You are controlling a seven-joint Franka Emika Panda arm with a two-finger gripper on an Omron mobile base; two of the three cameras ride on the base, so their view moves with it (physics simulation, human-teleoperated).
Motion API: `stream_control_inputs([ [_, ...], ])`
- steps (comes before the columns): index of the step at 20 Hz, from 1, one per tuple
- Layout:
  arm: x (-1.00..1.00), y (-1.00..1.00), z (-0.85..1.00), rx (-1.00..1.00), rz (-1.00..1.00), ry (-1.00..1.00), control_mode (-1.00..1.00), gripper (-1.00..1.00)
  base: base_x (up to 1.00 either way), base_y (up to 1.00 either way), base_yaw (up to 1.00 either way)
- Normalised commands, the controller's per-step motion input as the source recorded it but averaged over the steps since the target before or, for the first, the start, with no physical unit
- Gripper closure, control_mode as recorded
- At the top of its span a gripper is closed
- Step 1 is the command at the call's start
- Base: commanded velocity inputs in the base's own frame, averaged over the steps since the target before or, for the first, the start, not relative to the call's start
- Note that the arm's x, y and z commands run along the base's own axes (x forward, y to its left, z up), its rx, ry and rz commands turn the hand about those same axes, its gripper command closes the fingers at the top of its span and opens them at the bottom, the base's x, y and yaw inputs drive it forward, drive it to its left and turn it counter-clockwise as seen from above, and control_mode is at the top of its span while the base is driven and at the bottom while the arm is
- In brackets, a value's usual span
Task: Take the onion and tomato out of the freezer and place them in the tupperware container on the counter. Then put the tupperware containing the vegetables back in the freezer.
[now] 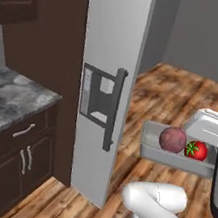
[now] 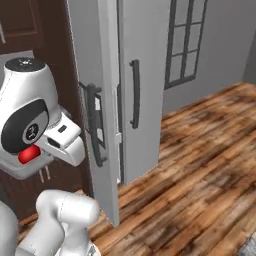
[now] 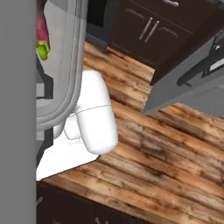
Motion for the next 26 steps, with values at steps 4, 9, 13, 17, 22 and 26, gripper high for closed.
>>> stream_control_inputs([
  [4, 0.0, 0.0, 0.0, 0.0, 0.0, 0.0, 1.0, 1.0, 0.0, -0.45, -0.72],
  [9, 0.0, 0.0, 0.0, 0.0, 0.0, 0.0, 1.0, 1.0, -0.01, -0.46, -0.68],
  [13, 0.0, 0.0, 0.0, 0.0, 0.0, 0.0, 1.0, 1.0, 0.08, -0.28, -0.61],
  [17, 0.0, 0.0, 0.0, 0.0, 0.0, 0.0, 1.0, 1.0, 0.66, -0.02, -0.45],
  [22, 0.0, 0.0, 0.0, 0.0, 0.0, 0.0, 1.0, 1.0, 0.97, 0.0, -0.33],
  [26, 0.0, 0.0, 0.0, 0.0, 0.0, 0.0, 1.0, 1.0, 1.0, 0.19, -0.22],
])
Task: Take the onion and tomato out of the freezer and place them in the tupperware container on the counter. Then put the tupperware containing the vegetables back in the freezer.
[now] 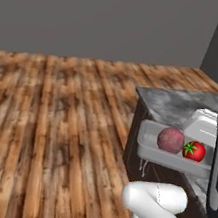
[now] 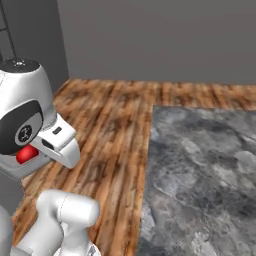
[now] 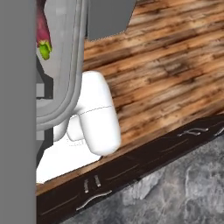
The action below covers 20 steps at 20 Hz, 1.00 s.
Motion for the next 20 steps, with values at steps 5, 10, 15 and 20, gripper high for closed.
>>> stream_control_inputs([
  [5, 0.0, 0.0, 0.0, 0.0, 0.0, 0.0, 1.0, 1.0, 1.0, 0.5, -0.01],
  [10, 0.0, 0.0, 0.0, 0.0, 0.0, 0.0, 1.0, 1.0, 0.88, 0.68, 0.35],
  [15, 0.0, 0.0, 0.0, 0.0, 0.0, 0.0, 1.0, 1.0, 0.48, 0.65, 0.65],
  [20, 0.0, 0.0, 0.0, 0.0, 0.0, 0.0, 1.0, 1.0, 0.15, 0.4, 0.73],
])
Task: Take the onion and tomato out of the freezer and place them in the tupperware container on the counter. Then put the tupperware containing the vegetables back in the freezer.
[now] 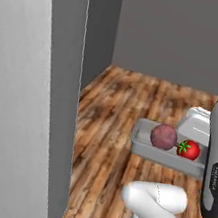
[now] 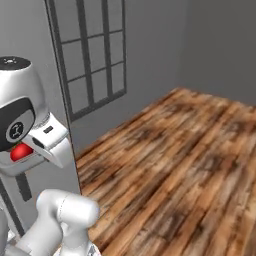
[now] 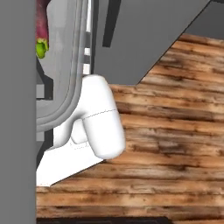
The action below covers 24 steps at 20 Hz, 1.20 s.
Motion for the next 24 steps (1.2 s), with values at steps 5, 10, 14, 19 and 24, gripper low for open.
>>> stream_control_inputs([
  [5, 0.0, 0.0, 0.0, 0.0, 0.0, 0.0, 1.0, 1.0, 0.01, 0.04, 0.71],
  [10, 0.0, 0.0, 0.0, 0.0, 0.0, 0.0, 1.0, 1.0, 0.15, -0.01, 0.65],
  [14, 0.0, 0.0, 0.0, 0.0, 0.0, 0.0, 1.0, 1.0, 0.29, -0.19, 0.6],
  [19, 0.0, 0.0, 0.0, 0.0, 0.0, 0.0, 1.0, 1.0, 0.25, -0.45, 0.56],
  [24, 0.0, 0.0, 0.0, 0.0, 0.0, 0.0, 1.0, 1.0, 0.28, -0.62, 0.51],
])
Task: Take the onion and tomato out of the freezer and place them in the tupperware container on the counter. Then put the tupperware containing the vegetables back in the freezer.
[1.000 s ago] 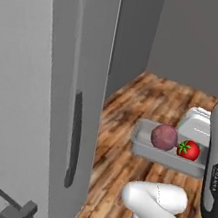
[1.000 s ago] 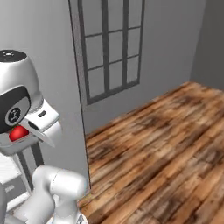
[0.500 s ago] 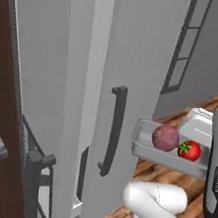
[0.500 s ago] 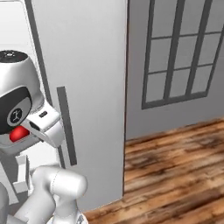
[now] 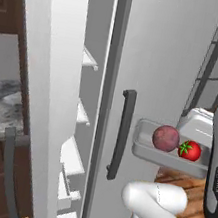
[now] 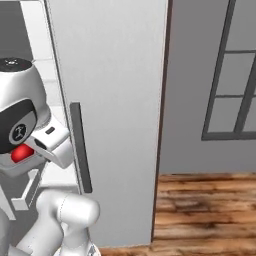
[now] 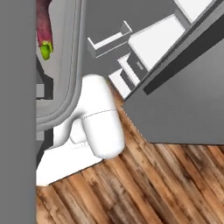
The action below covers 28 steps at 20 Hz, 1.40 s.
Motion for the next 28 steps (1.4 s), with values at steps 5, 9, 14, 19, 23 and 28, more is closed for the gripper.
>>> stream_control_inputs([
  [5, 0.0, 0.0, 0.0, 0.0, 0.0, 0.0, 1.0, 1.0, 0.42, -0.4, 0.46],
  [9, 0.0, 0.0, 0.0, 0.0, 0.0, 0.0, 1.0, 1.0, 0.79, 0.0, 0.19],
  [14, 0.0, 0.0, 0.0, 0.0, 0.0, 0.0, 1.0, 1.0, 0.74, 0.0, 0.1],
  [19, 0.0, 0.0, 0.0, 0.0, 0.0, 0.0, 1.0, 1.0, 0.12, 0.25, 0.11],
  [23, 0.0, 0.0, 0.0, 0.0, 0.0, 0.0, 1.0, 1.0, 0.03, 0.6, 0.04],
  [28, 0.0, 0.0, 0.0, 0.0, 0.0, 0.0, 1.0, 1.0, 0.06, 0.66, -0.01],
])
